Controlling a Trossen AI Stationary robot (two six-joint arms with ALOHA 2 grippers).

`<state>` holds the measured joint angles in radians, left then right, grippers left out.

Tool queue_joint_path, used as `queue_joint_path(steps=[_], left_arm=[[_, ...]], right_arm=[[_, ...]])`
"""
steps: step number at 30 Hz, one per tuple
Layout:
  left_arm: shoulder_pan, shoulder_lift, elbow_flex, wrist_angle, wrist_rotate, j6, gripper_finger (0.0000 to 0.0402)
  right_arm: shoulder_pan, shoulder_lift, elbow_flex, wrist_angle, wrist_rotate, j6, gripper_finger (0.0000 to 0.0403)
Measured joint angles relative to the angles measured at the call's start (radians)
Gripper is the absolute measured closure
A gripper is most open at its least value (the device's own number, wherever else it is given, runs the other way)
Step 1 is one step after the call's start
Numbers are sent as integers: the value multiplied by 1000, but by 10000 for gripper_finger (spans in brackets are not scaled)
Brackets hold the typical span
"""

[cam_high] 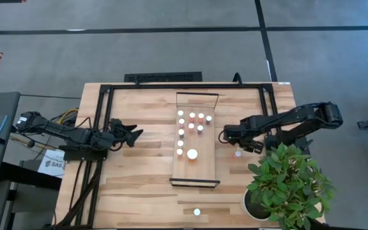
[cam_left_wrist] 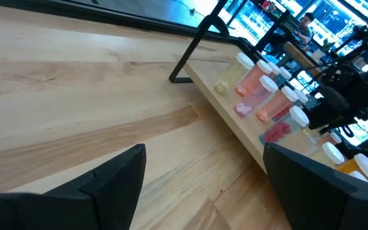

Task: Pick and place medicine bottles onto shelf by color
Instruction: Put the yellow pill bottle on the shelf

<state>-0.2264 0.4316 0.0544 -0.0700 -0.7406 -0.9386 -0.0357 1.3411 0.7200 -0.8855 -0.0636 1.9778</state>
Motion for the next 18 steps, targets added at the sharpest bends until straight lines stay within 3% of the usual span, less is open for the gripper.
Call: queue_joint_path(steps=[7, 18], left_arm=[[0, 0, 0, 0, 0, 0, 99], [0, 0, 0, 0, 0, 0, 99]], right_arm=[[-1, 0, -6, 4, 17, 0, 153], [-1, 0, -6, 8, 19, 4, 270]])
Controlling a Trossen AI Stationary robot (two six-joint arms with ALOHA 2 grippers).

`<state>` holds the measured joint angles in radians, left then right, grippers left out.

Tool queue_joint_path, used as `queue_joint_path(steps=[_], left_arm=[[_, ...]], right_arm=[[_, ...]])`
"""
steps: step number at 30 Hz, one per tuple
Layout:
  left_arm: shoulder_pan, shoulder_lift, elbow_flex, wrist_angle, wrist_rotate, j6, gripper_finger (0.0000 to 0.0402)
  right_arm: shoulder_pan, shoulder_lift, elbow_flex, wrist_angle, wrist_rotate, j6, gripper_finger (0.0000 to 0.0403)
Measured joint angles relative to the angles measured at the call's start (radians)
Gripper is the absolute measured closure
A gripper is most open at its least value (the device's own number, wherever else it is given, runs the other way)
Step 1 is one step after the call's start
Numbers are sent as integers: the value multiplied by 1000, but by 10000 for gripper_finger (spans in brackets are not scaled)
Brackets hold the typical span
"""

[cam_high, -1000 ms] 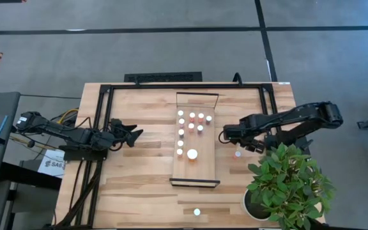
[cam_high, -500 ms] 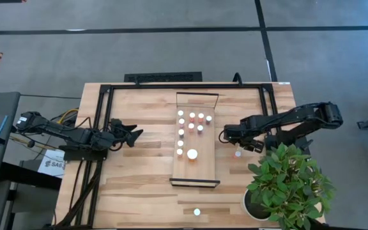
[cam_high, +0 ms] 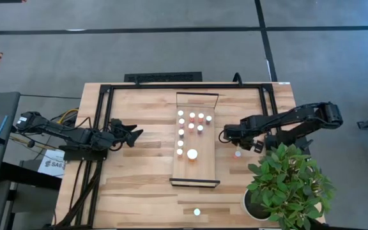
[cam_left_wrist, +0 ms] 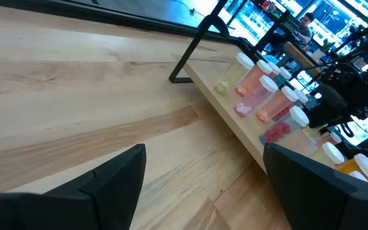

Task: Pick and place medicine bottles onto shelf by color
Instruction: Put the yellow pill bottle on the shelf

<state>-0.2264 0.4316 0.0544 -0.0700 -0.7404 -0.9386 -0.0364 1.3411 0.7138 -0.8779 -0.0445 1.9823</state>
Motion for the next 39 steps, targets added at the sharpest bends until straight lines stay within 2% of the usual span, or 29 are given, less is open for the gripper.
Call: queue_joint_path(steps=[4, 9, 19, 31, 39], left_arm=[[0, 0, 0, 0, 0, 0, 99], [0, 0, 0, 0, 0, 0, 99], [0, 0, 0, 0, 0, 0, 99], [0, 0, 0, 0, 0, 0, 99], [0, 0, 0, 0, 0, 0, 99]], right_arm=[[0, 0, 8, -7, -21, 1, 284], [0, 0, 63, -55, -21, 0, 271], [-7, 19, 222, -167, 44, -59, 278], [-28, 263, 528, -290, 53, -243, 279], [-36, 417, 706, -297, 79, -378, 279]])
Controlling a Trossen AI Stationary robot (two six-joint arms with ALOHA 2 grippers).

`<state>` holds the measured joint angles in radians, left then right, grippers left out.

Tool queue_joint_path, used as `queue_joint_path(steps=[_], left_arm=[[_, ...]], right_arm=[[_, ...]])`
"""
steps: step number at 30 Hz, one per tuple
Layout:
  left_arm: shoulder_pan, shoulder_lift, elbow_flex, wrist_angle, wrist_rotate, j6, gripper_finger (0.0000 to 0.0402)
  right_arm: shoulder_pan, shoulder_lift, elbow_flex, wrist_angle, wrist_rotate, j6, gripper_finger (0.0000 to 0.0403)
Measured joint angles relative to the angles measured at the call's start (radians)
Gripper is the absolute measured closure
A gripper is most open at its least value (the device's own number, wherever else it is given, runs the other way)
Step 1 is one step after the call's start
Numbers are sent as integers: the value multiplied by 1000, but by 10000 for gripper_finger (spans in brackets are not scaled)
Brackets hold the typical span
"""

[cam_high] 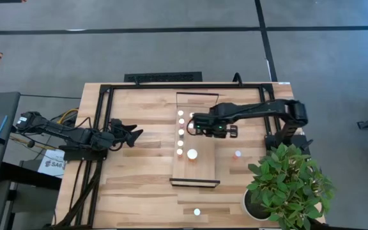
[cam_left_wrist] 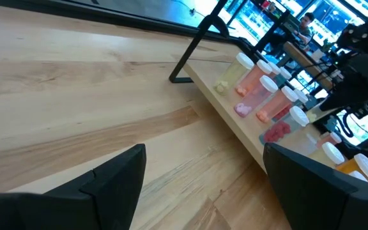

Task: Pick and place medicine bottles onto shelf by color
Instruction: Put the yellow pill bottle on the shelf

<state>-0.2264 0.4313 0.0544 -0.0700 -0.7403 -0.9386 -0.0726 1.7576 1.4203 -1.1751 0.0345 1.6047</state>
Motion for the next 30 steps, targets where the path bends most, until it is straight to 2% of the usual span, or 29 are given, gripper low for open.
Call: queue_joint_path(steps=[10, 30], left_arm=[[0, 0, 0, 0, 0, 0, 99], [0, 0, 0, 0, 0, 0, 99]], right_arm=[[-1, 126, 131, 1, -7, -97, 269], [11, 146, 108, 64, -29, -110, 260]])
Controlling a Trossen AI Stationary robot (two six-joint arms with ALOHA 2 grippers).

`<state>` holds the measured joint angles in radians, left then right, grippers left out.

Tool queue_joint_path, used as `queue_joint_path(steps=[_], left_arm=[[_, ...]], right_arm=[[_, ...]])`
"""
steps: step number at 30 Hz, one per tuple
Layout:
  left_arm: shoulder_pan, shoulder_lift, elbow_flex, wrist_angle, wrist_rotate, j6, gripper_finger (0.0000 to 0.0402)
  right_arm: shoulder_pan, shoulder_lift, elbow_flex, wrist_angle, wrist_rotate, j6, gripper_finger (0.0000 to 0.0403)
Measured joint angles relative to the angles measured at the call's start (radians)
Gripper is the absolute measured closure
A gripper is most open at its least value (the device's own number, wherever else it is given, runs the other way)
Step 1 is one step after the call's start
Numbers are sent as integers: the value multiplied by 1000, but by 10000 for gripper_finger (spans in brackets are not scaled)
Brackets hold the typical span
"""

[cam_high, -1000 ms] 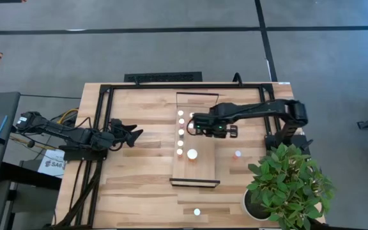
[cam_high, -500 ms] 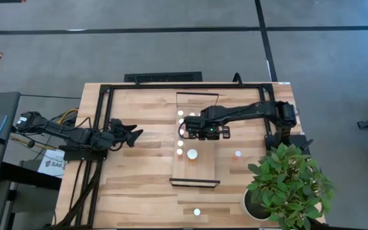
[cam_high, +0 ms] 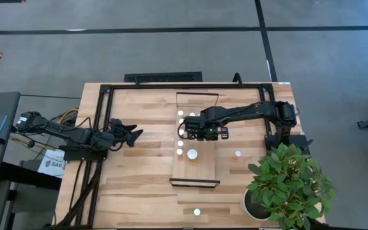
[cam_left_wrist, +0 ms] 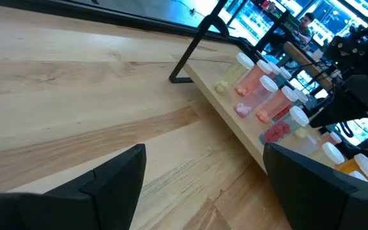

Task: Pick and place medicine bottles onto shelf by color
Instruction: Put the yellow pill bottle on the shelf

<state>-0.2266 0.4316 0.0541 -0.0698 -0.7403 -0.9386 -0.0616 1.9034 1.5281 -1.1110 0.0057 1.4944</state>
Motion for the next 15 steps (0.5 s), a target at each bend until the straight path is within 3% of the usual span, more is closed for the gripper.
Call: queue_joint_path(steps=[15], left_arm=[[0, 0, 0, 0, 0, 0, 99]], right_arm=[[2, 0, -1, -2, -5, 0, 243]])
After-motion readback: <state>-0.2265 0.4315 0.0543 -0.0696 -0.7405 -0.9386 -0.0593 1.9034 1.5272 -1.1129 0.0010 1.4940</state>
